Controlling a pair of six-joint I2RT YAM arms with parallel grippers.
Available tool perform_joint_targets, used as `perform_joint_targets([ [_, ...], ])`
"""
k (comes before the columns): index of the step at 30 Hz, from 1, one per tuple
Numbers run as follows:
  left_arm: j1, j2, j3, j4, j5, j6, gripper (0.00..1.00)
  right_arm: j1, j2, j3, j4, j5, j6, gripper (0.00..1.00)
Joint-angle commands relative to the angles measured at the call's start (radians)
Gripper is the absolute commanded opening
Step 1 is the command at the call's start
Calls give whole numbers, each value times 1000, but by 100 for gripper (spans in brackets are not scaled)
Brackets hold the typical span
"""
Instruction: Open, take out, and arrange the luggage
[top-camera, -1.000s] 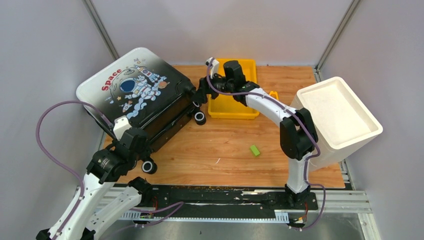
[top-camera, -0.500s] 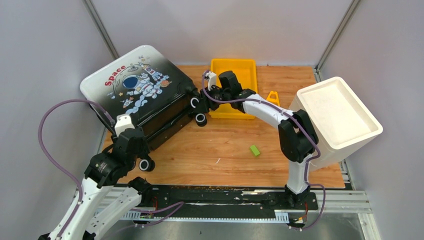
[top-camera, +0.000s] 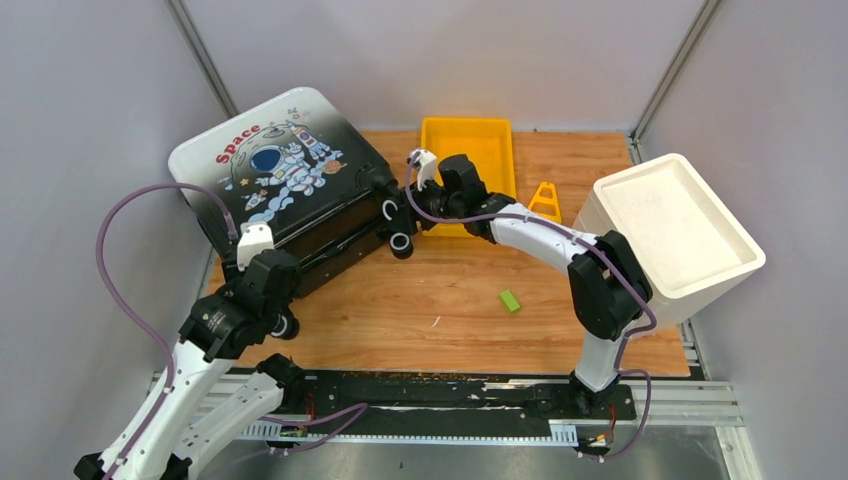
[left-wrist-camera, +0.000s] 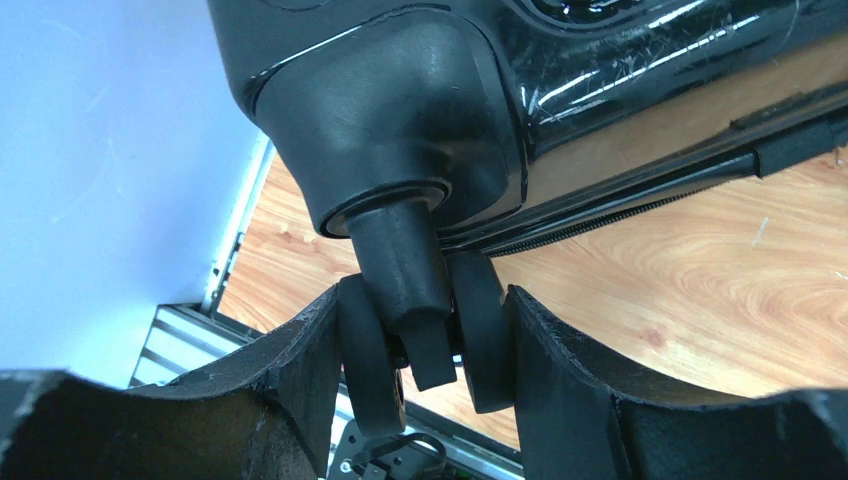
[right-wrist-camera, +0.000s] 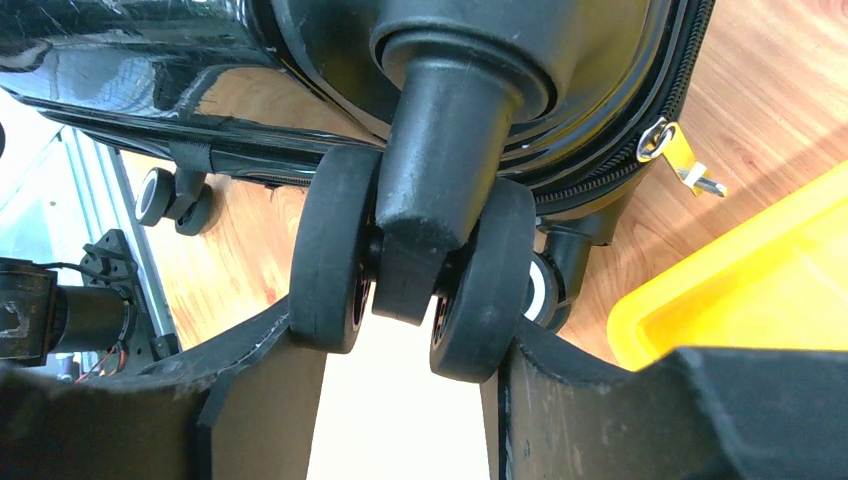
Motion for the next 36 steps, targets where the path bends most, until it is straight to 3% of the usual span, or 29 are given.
perform_joint_targets([
  [1,-19,-7,77,237,-152,80,35,52,-128,-52,39,-44,-57,0],
  [5,-1,27,72,247,-163,79,41,75,-182,-116,87,-2,-56,0],
  [10,74,74,112,175,-251,-26,53,108,-198,-148,119,-5,-40,0],
  [15,182,120,134,214,-173,7,62,146,-185,-139,124,18,-28,0],
  [18,246,142,138,218,-155,-5,62,177,-210,-152,117,139,-49,0],
  [25,416,244,155,261,-86,5,60,219,-259,-208,180,99,15,0],
  [31,487,312,210,205,-105,-61,65,270,-285,-235,204,139,99,0],
  [36,542,332,199,225,-20,-55,66,318,-313,-286,267,205,144,0],
])
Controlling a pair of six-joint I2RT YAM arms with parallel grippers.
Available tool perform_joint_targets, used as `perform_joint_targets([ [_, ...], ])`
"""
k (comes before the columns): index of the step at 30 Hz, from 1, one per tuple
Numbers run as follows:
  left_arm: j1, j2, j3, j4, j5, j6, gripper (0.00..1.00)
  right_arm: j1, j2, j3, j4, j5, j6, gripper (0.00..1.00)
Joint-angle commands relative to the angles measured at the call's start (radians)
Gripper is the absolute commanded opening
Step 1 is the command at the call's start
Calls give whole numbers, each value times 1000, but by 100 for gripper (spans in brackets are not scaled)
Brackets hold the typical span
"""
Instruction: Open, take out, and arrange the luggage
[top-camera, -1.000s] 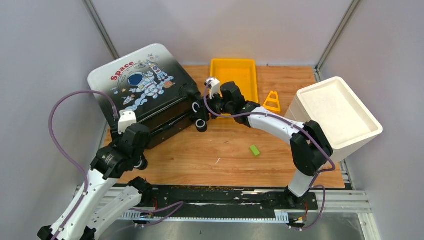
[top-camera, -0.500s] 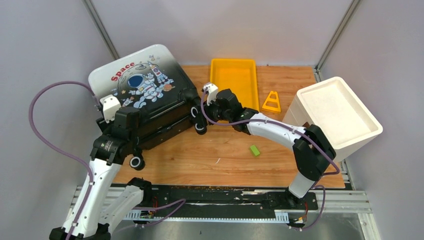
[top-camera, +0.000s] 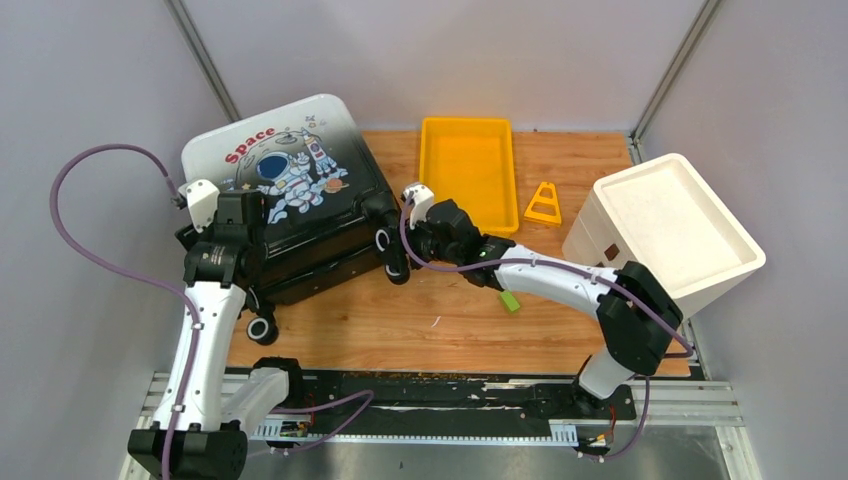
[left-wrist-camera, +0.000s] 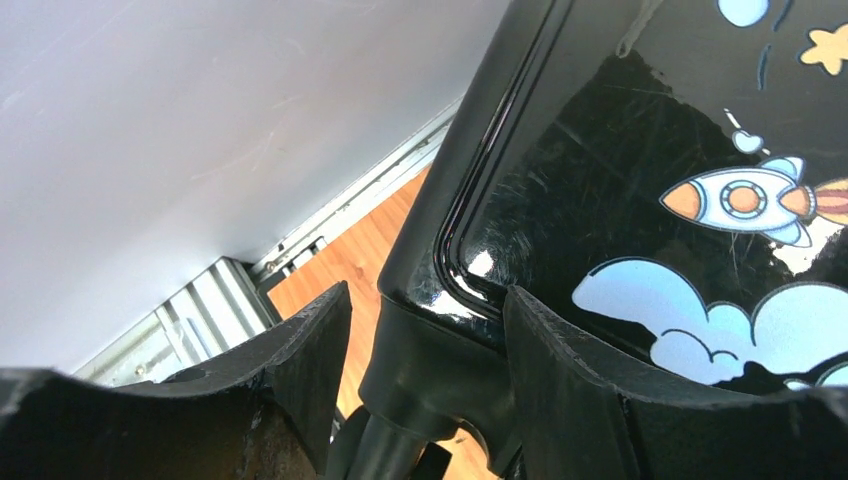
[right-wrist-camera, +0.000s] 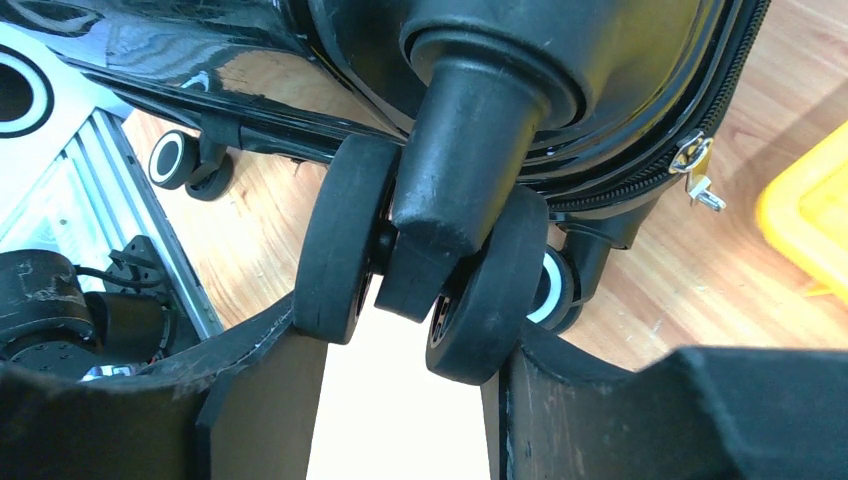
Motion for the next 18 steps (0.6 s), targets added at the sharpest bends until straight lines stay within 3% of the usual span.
perform_joint_targets([
  [1,40,17,20,14,57,-38,65,102,-97,-28,176,-104,4,0],
  [8,41,-87,73,132,243,195,63,190,-110,-48,207,55,77,0],
  [12,41,-158,116,152,466,238,62,231,-103,-66,256,78,187,0],
  [14,41,-165,136,105,444,217,61,246,-99,-59,259,89,228,0],
  [18,41,-150,163,-88,265,6,61,285,-120,-55,254,129,279,0],
])
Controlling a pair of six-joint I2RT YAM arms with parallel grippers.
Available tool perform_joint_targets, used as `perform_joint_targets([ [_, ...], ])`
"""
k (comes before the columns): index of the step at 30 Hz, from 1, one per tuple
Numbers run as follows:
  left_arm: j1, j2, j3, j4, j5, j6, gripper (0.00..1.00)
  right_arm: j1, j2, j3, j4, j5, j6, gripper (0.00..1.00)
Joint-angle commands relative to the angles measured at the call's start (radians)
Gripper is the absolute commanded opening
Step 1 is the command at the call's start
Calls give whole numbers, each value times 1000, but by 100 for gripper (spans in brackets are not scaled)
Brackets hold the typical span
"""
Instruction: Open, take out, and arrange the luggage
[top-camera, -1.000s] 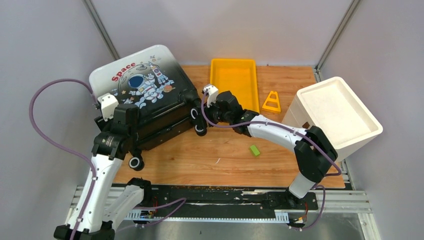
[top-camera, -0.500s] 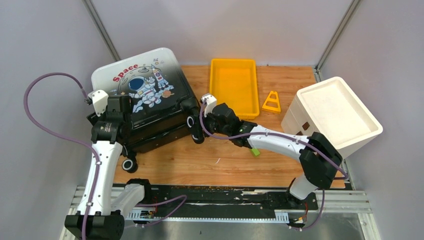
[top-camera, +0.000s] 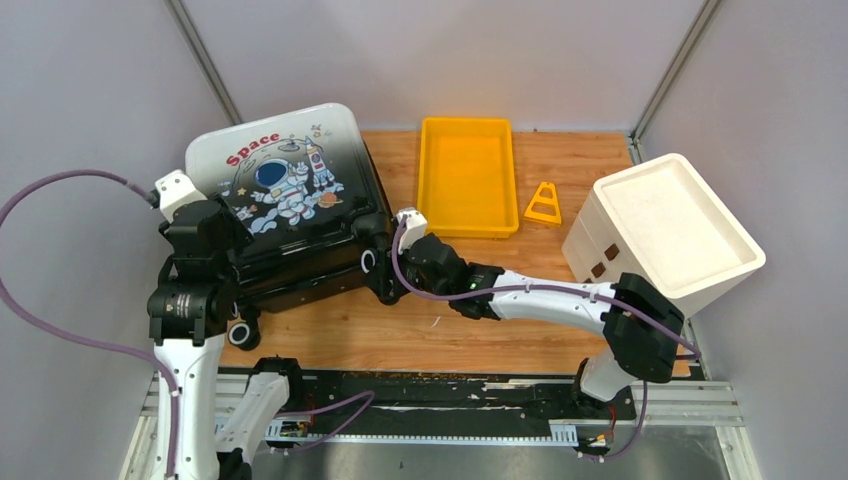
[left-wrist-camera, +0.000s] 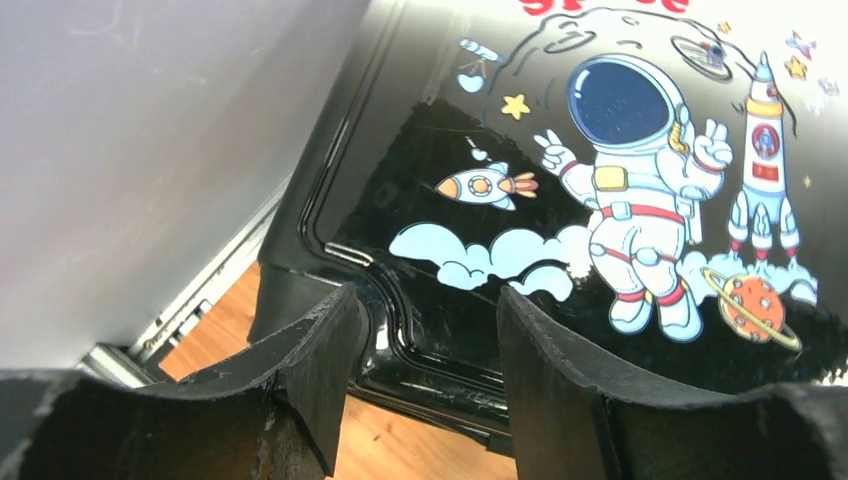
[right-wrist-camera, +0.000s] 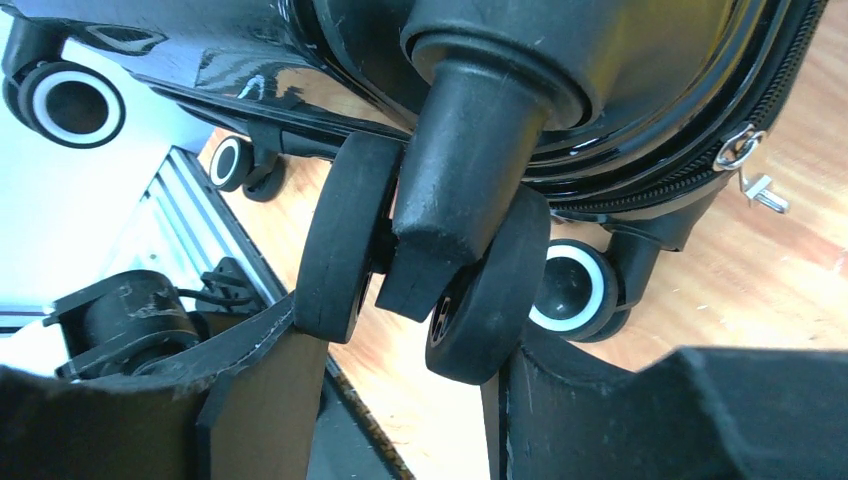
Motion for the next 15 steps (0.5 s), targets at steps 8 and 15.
perform_joint_targets([
  [8,6,72,194,-624,113,-703,62,113,-98,-5,186,-48,35,0],
  [15,6,-14,24,-667,308,-951,43,116,-138,-36,184,-22,22,0],
])
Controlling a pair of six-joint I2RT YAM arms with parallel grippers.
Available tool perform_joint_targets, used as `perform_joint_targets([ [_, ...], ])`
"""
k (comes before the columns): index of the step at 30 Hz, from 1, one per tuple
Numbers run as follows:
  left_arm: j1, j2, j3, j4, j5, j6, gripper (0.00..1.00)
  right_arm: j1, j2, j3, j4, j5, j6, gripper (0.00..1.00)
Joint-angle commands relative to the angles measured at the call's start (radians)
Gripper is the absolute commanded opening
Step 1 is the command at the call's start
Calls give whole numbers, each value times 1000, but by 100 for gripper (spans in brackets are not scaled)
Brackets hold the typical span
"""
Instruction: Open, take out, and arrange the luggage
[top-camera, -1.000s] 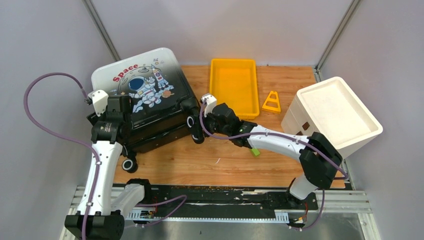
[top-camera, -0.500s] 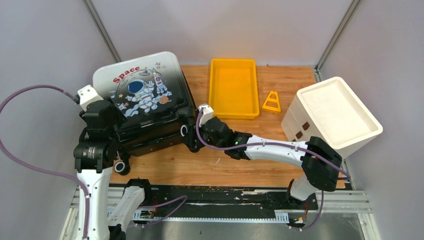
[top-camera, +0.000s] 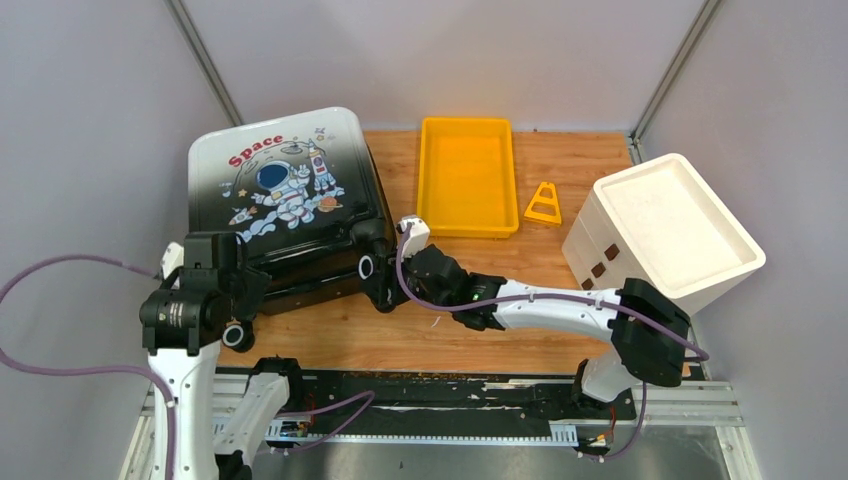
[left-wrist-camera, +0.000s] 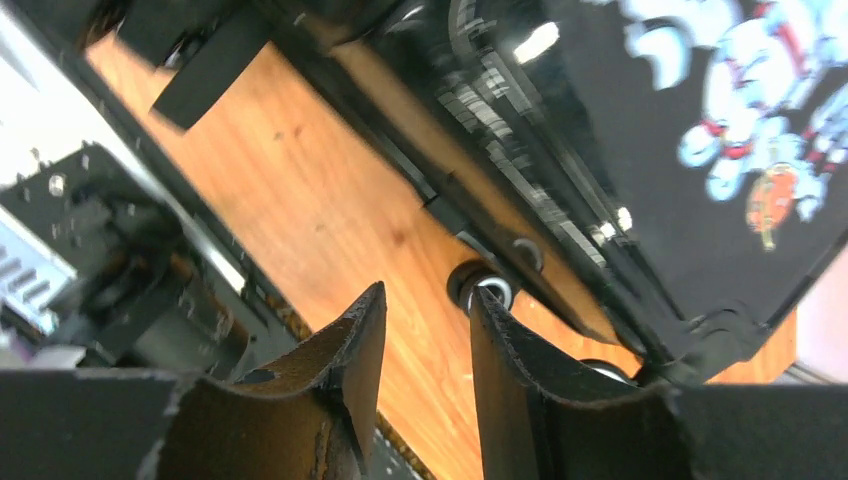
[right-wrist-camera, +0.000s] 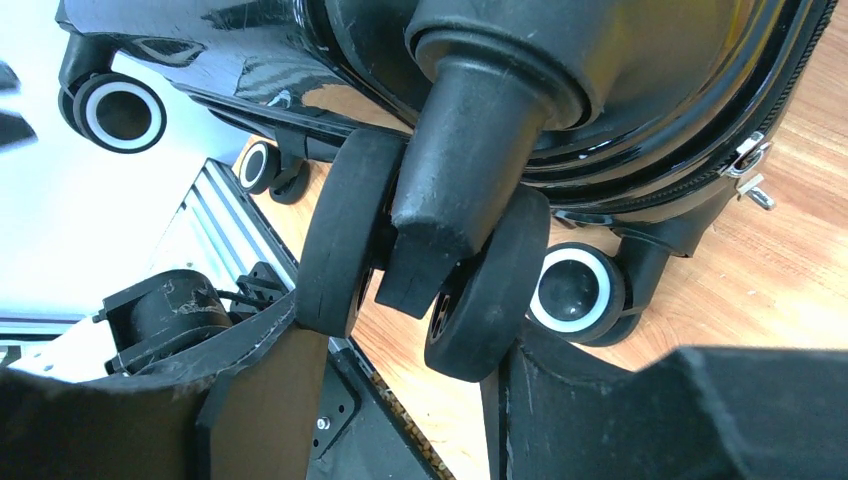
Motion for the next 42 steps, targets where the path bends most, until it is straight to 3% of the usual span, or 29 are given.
perform_joint_targets([
  [1,6,-30,-80,-123,50,-228,43,51,-111,4,135,-87,-70,0],
  [7,6,32,-188,-5,-159,-169,26,81,-112,23,82,-72,-116,0],
  [14,6,217,-191,230,-253,-52,25,191,-63,33,82,-1,-140,0],
  [20,29,302,-117,332,-386,59,31,222,69,128,96,11,-180,0],
  [26,51,315,-96,386,-418,175,37,217,129,221,104,33,-263,0],
  [28,57,323,-96,407,-441,229,39,215,101,215,84,13,-295,5],
  [33,58,340,-74,521,-401,437,42,189,-68,45,141,16,-401,21],
  [37,30,303,-51,550,-247,653,55,132,-181,-144,264,68,-473,21],
  [42,-158,162,-99,560,-136,851,77,15,-280,-320,384,-5,-478,23],
])
